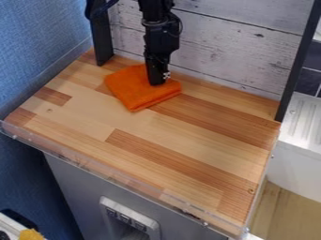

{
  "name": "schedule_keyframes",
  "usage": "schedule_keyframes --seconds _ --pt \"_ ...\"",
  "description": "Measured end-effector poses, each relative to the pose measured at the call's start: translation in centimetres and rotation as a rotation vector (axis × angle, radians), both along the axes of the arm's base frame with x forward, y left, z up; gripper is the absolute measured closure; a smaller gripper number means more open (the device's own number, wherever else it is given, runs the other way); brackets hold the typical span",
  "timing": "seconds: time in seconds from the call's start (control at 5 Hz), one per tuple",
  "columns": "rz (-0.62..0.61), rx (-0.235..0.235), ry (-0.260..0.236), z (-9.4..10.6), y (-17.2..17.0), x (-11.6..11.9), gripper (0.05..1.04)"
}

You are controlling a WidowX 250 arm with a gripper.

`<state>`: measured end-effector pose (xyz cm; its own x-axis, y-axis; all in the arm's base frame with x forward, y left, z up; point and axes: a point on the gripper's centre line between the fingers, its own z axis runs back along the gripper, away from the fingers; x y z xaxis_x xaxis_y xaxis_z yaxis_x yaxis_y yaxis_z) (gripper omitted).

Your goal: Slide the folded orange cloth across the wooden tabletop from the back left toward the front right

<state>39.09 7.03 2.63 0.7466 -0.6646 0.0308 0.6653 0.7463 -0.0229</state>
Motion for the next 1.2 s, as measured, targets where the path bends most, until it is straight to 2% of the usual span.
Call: schedule_keyframes --seconds 0.4,0.6,0.8,1.2 --pt "0.002 0.003 0.010 -0.1 0.5 -0.3 1.022" --pt "0.010 0.010 0.041 -1.0 0.7 -0.3 1.022" --pt "0.016 0.025 0.051 -0.9 1.0 -0.2 1.023" --pt "0.192 0.065 0.070 -1.4 -1.7 -1.3 1.024"
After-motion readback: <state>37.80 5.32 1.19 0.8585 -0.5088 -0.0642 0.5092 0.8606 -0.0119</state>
